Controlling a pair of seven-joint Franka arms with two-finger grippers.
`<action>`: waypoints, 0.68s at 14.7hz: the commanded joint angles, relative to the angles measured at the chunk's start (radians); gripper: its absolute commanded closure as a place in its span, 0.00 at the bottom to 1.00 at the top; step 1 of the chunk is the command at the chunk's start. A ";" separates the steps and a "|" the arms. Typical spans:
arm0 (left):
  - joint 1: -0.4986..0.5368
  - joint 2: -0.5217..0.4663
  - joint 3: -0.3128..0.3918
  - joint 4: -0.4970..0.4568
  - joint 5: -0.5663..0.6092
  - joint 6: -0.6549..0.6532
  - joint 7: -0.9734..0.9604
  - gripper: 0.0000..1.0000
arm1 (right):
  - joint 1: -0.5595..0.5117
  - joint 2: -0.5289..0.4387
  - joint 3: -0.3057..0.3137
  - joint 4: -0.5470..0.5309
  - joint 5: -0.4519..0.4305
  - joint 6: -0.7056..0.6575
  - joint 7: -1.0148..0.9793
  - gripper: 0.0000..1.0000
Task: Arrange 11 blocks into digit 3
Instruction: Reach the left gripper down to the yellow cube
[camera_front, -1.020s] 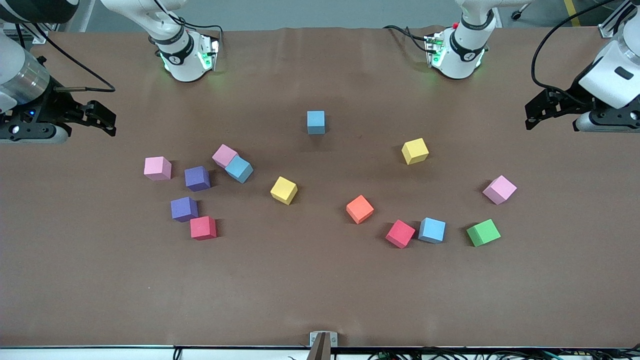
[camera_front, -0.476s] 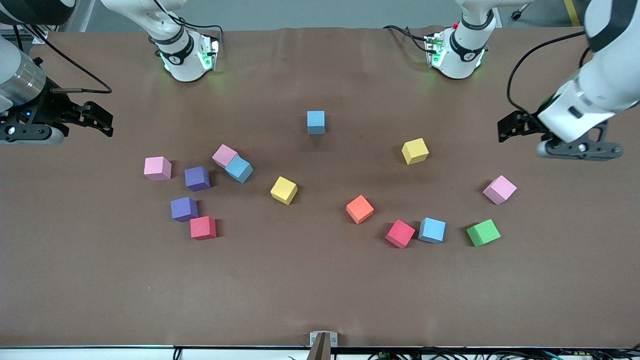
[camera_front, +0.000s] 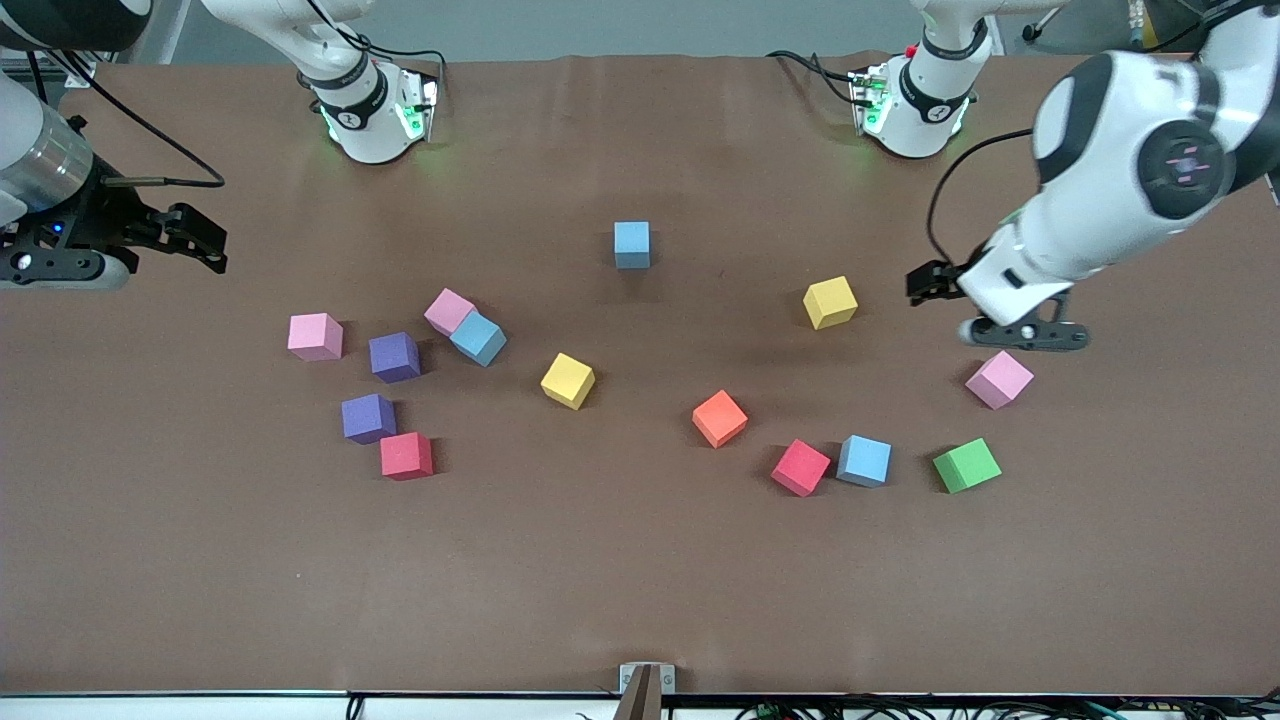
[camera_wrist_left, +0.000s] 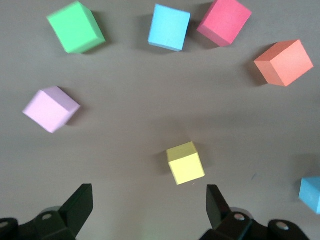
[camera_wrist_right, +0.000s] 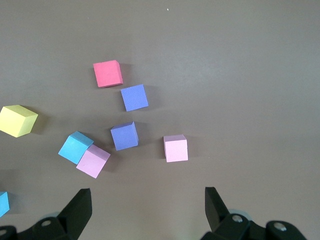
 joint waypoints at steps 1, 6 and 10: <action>0.004 -0.037 -0.043 -0.176 -0.006 0.169 -0.082 0.00 | -0.029 -0.006 0.010 -0.008 -0.019 0.001 0.004 0.00; 0.003 -0.031 -0.112 -0.399 -0.006 0.448 -0.194 0.00 | -0.030 -0.006 0.011 -0.005 -0.008 -0.001 0.010 0.00; 0.003 -0.005 -0.148 -0.520 -0.004 0.621 -0.361 0.00 | -0.033 -0.005 0.010 -0.007 -0.002 0.001 0.014 0.00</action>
